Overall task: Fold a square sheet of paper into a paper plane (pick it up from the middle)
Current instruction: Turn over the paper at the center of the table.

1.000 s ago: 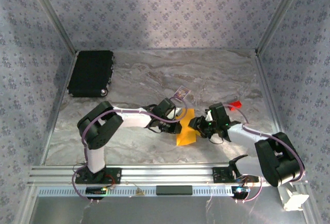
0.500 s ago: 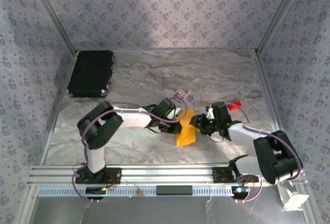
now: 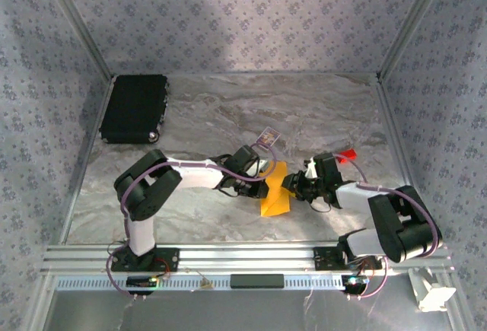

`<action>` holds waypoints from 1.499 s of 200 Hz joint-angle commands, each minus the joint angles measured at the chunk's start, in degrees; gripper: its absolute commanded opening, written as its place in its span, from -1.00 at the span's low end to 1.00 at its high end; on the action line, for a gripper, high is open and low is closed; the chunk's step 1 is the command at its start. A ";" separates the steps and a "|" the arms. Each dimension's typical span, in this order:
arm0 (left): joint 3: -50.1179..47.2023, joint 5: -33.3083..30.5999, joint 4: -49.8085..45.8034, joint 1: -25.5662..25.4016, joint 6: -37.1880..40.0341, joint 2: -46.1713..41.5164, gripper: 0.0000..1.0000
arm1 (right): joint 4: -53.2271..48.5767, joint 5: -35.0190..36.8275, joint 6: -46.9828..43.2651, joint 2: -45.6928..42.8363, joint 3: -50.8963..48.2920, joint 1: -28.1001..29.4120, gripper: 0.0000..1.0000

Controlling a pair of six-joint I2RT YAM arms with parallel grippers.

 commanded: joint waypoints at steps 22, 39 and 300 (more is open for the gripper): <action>-1.31 0.69 -2.18 -0.23 -0.47 -0.57 -0.74 | 1.91 -2.19 -2.07 0.99 -0.96 -1.16 -0.49; -1.26 0.69 -2.17 -0.29 -0.58 -0.57 -0.74 | 2.43 -2.38 -2.17 1.19 -1.07 -1.40 -0.59; -16.68 -31.20 -12.04 10.85 -2.43 -49.82 0.96 | -70.25 64.81 -11.52 -9.02 34.66 23.22 -0.88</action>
